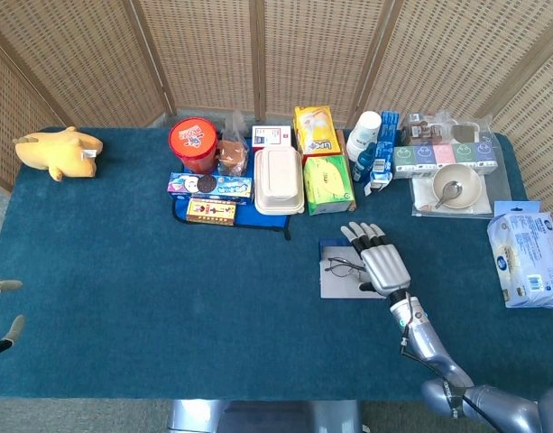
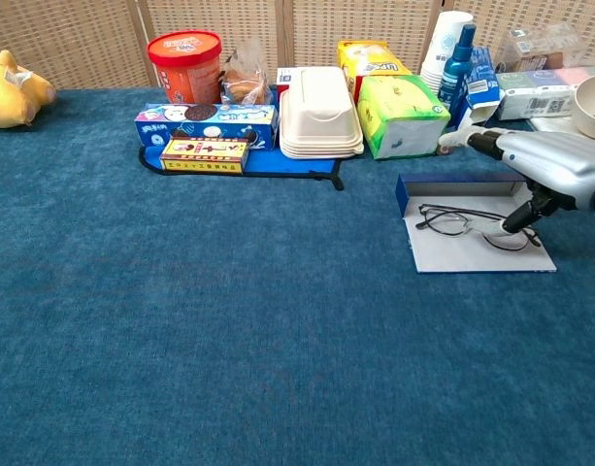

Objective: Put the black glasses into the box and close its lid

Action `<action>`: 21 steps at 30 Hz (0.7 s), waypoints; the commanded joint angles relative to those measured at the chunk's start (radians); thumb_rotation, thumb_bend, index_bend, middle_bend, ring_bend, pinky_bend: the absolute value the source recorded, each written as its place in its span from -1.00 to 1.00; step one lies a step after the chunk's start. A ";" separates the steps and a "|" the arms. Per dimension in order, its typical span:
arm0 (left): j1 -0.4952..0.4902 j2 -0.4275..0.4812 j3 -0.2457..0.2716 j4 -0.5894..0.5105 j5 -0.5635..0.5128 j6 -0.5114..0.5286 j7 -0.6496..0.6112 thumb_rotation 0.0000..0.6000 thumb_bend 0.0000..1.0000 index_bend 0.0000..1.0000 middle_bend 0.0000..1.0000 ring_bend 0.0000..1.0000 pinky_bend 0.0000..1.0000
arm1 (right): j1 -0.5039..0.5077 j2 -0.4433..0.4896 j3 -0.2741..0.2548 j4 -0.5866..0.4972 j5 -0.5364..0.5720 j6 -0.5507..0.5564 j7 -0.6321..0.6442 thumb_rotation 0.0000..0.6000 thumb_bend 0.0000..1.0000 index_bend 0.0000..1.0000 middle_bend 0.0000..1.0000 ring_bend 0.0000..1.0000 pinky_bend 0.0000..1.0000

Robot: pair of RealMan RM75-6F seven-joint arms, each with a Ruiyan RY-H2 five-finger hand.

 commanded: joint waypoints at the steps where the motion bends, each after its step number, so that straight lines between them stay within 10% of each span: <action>1: 0.000 0.001 0.001 -0.002 0.001 0.000 0.002 1.00 -0.39 -0.38 -0.30 -0.56 -0.45 | 0.004 -0.013 -0.001 0.040 -0.004 -0.008 0.022 0.90 -0.42 -1.00 -1.00 -1.00 -0.81; 21: 0.004 0.003 0.002 -0.009 0.006 0.006 0.009 1.00 -0.39 -0.38 -0.30 -0.56 -0.46 | 0.051 -0.072 0.011 0.241 -0.029 -0.053 0.128 0.90 -0.42 -1.00 -1.00 -1.00 -0.81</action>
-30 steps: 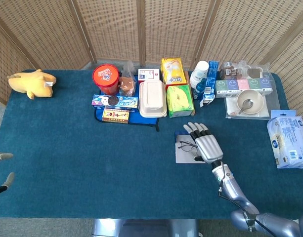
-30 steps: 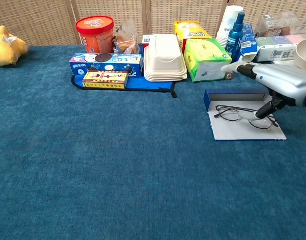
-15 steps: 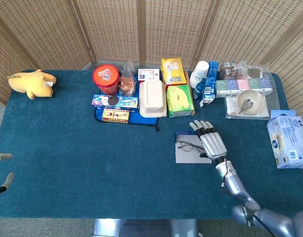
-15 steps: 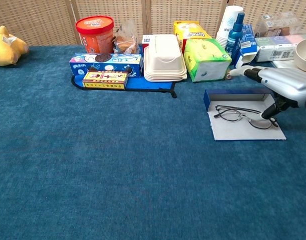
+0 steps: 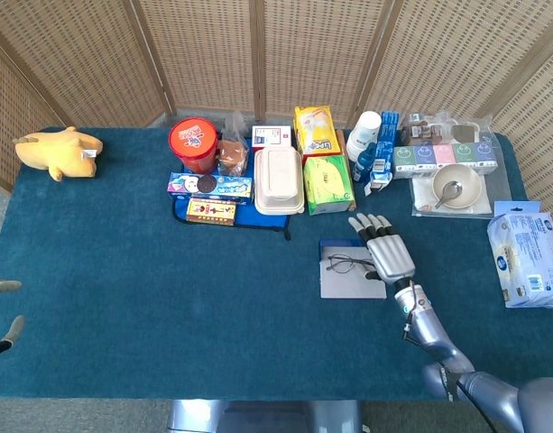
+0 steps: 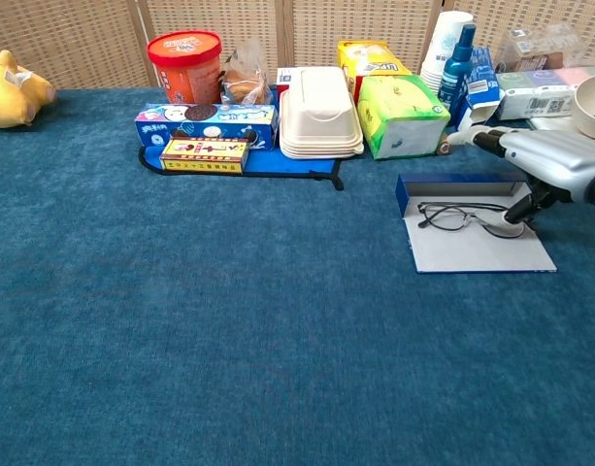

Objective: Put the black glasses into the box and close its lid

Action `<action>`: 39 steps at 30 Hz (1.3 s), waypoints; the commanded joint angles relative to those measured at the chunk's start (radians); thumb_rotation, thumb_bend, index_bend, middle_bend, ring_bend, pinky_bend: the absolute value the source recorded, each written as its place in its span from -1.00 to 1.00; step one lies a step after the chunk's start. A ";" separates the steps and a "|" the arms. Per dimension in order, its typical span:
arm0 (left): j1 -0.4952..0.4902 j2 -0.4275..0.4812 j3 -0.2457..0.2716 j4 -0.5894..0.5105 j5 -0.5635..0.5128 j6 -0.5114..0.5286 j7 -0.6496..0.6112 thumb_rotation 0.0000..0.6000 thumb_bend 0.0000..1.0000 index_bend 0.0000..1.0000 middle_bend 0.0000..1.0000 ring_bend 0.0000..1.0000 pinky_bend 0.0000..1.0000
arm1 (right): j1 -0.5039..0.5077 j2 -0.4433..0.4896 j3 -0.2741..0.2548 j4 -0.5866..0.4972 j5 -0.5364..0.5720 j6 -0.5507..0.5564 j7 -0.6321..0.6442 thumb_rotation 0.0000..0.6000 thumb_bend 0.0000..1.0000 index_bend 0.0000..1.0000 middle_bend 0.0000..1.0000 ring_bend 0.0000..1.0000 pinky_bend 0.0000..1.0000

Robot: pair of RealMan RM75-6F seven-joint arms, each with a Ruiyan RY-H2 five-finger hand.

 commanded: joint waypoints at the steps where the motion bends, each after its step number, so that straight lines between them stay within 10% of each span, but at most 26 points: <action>1: 0.000 0.000 -0.001 0.000 -0.001 0.001 0.000 1.00 -0.39 -0.38 -0.30 -0.56 -0.45 | 0.009 -0.004 0.007 0.012 0.002 -0.008 0.006 0.90 -0.42 -1.00 -1.00 -1.00 -0.81; 39: 0.004 -0.004 -0.002 0.009 -0.003 0.004 -0.009 1.00 -0.39 -0.38 -0.30 -0.56 -0.46 | 0.036 0.025 0.005 0.068 0.008 -0.053 0.024 0.91 -0.42 -1.00 -1.00 -1.00 -0.81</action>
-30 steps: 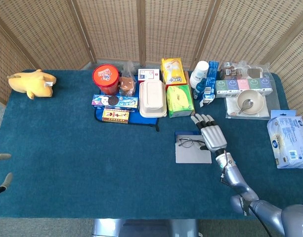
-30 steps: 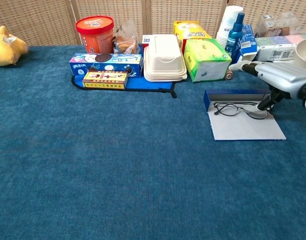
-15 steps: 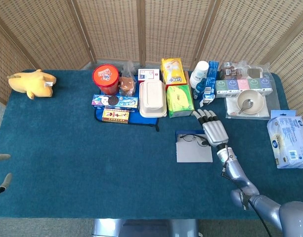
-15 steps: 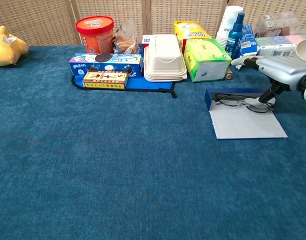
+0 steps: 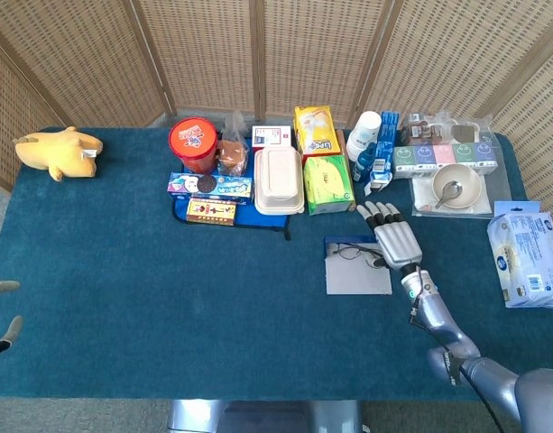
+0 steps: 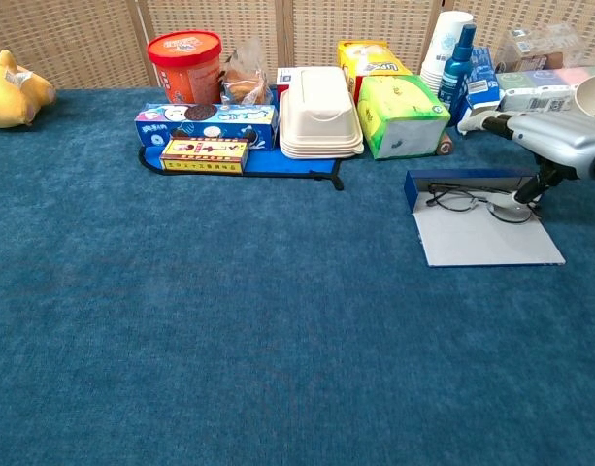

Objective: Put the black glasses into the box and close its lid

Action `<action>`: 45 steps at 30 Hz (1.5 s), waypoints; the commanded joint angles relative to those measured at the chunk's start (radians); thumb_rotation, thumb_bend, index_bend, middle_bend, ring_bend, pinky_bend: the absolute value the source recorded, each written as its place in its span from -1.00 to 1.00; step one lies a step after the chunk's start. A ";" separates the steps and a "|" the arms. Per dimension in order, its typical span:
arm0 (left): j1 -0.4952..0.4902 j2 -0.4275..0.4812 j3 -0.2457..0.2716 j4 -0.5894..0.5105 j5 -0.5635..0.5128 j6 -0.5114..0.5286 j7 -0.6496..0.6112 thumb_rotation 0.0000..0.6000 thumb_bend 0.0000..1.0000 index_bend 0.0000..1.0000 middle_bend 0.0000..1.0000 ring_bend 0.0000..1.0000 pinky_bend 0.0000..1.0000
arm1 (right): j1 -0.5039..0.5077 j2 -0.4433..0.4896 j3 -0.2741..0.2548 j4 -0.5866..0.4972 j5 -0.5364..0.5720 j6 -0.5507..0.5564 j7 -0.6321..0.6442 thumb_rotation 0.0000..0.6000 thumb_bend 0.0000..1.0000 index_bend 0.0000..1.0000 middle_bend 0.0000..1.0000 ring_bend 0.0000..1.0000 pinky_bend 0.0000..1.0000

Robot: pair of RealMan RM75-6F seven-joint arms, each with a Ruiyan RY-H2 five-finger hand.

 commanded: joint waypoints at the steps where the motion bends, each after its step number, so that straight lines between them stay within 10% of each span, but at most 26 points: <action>1: -0.001 -0.001 0.000 0.001 0.001 -0.001 -0.001 1.00 -0.39 -0.38 -0.30 -0.56 -0.45 | -0.012 0.010 -0.008 -0.021 -0.005 0.014 -0.004 0.91 -0.42 -1.00 -1.00 -1.00 -0.81; 13: -0.008 -0.009 -0.002 0.004 0.008 -0.007 0.000 1.00 -0.39 -0.38 -0.30 -0.56 -0.46 | -0.033 0.078 -0.013 -0.153 -0.017 0.057 -0.041 0.91 -0.41 -1.00 -1.00 -1.00 -0.81; 45: 0.007 0.002 0.002 -0.008 0.015 0.016 0.007 1.00 -0.39 -0.38 -0.30 -0.56 -0.46 | 0.028 0.013 -0.013 0.026 -0.027 -0.020 0.021 0.90 -0.41 -1.00 -1.00 -1.00 -0.81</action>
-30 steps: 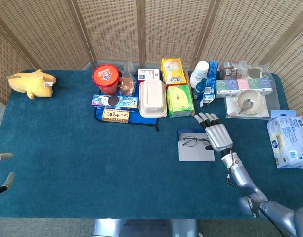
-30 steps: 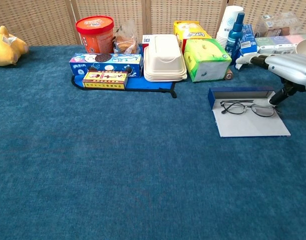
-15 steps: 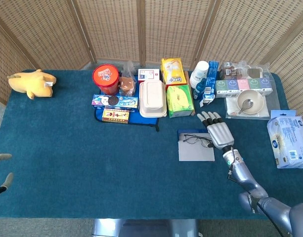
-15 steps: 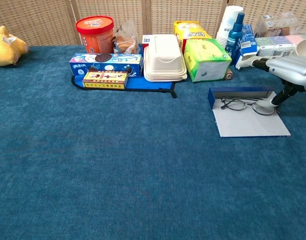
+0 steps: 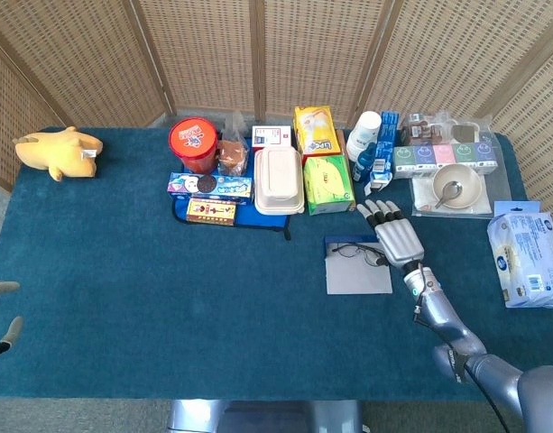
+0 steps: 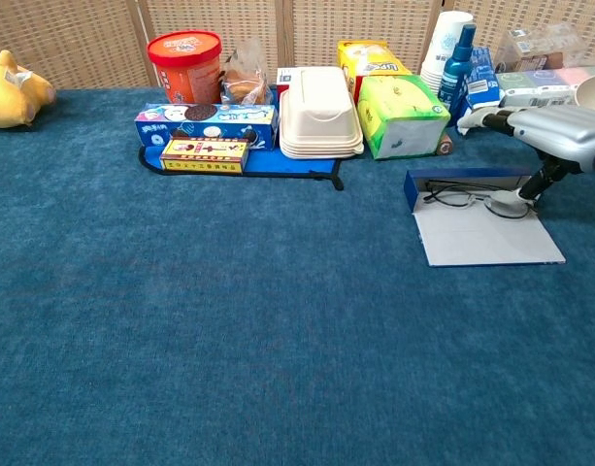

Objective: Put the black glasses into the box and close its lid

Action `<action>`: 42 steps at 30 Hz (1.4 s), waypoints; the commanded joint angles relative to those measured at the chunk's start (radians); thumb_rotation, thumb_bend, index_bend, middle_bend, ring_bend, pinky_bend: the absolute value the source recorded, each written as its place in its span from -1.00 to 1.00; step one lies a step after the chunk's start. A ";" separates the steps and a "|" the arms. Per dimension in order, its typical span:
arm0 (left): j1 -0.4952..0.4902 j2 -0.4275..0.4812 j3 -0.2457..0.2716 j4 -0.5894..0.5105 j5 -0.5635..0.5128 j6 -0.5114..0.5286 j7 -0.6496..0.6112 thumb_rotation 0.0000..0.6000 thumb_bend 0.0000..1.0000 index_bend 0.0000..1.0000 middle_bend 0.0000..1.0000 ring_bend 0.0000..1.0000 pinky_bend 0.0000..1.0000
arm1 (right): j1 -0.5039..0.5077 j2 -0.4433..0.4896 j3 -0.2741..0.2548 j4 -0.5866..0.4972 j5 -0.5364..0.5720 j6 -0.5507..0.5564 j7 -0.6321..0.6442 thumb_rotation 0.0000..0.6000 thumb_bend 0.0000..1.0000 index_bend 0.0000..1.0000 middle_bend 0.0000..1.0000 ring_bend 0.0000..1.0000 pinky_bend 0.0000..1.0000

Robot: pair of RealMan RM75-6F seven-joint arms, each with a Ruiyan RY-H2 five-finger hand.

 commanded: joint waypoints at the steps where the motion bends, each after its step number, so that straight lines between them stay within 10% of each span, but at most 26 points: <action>1: 0.001 0.000 0.000 0.001 0.001 0.001 -0.001 1.00 -0.39 -0.38 -0.30 -0.56 -0.46 | 0.006 -0.008 0.003 0.006 0.001 -0.003 -0.001 0.89 -0.41 -1.00 -1.00 -1.00 -0.81; 42: -0.002 -0.013 -0.002 0.019 0.010 0.001 -0.014 1.00 -0.39 -0.38 -0.30 -0.56 -0.46 | -0.014 0.084 -0.002 -0.146 0.007 0.030 -0.045 0.89 -0.41 -1.00 -1.00 -1.00 -0.81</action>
